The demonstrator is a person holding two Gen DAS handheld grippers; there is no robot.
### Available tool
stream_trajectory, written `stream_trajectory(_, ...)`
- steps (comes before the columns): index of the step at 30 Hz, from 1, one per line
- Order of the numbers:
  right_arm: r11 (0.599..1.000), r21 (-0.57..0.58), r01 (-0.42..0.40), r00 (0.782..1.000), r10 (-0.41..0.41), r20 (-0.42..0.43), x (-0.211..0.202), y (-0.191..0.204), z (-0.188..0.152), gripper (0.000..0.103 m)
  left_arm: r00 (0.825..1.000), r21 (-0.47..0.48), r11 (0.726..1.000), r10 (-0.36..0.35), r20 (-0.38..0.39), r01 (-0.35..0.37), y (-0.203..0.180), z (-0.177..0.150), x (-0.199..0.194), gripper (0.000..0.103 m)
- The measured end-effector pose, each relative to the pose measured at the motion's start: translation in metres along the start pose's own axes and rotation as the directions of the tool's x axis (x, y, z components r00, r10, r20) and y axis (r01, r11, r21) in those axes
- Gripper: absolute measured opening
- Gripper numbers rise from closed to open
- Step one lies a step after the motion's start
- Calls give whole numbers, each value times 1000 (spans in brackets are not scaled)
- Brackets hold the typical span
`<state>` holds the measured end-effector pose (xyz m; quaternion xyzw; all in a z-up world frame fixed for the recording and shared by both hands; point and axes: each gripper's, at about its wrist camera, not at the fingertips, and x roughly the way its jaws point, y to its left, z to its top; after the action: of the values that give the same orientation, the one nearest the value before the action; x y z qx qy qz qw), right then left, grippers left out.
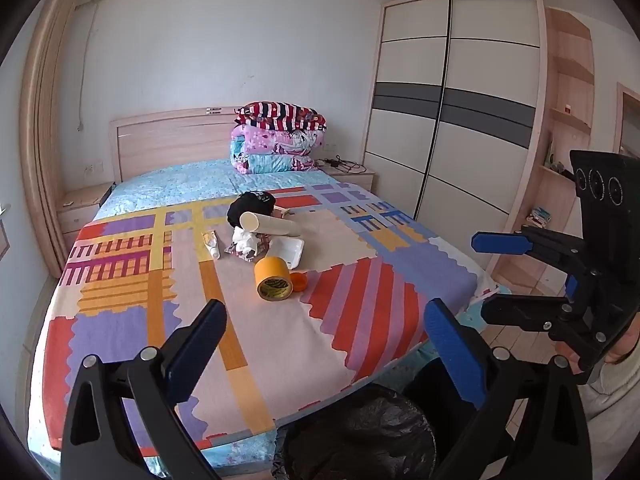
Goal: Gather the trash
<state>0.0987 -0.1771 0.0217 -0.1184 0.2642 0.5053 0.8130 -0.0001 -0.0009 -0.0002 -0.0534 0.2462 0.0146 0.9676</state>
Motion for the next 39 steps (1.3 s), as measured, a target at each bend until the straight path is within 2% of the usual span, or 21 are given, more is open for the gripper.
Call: stream_trajectory(39, 1000, -19, -12, 1000, 12, 11, -3, 8, 4, 100, 1000, 4, 1000, -16, 10, 16, -4, 2, -5, 95)
